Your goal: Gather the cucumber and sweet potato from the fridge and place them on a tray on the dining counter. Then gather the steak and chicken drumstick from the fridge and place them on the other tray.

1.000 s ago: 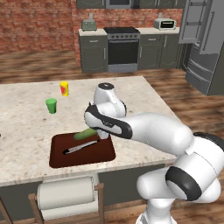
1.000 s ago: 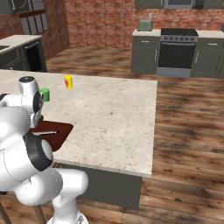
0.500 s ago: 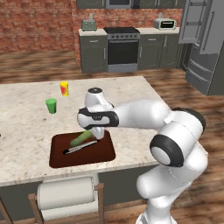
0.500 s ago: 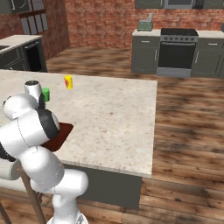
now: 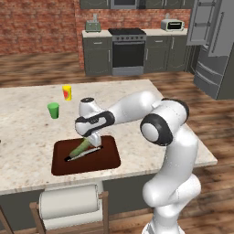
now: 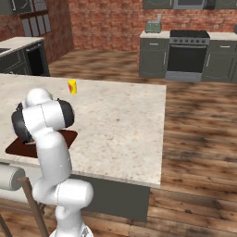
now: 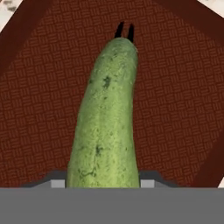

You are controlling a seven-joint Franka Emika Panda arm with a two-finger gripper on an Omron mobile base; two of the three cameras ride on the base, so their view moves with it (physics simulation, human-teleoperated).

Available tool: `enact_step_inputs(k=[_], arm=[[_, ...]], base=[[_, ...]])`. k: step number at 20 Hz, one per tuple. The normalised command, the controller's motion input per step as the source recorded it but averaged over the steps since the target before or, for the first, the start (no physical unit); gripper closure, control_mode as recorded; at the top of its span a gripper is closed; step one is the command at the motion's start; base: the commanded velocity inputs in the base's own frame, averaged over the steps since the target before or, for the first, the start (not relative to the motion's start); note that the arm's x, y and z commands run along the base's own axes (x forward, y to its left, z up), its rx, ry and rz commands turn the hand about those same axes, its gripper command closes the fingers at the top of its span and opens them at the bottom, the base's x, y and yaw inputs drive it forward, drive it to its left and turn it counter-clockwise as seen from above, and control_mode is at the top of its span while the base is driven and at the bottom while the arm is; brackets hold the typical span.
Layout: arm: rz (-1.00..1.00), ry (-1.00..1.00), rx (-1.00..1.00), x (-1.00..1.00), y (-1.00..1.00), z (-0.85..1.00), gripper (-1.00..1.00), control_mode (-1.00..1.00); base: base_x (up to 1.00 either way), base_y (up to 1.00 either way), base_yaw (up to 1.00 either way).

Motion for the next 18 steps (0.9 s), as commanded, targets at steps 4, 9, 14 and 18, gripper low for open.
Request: enact_step_inputs(k=[4, 9, 14, 18], arm=[[0.0, 0.07, -0.06, 0.49, 0.2, -0.38, 1.0, -1.0], [0.0, 0.14, -0.15, 0.25, 0.36, -0.81, -1.0, -1.0], [-0.02, -0.1, 0.0, -0.52, -0.16, -0.51, -1.0, -1.0], [-0.14, -0.63, 0.13, -0.98, -0.62, -0.02, -1.0, -1.0]], base=[[0.0, 0.0, 0.0], [0.0, 0.0, 0.0], [0.0, 0.0, 0.0], [0.0, 0.0, 0.0]])
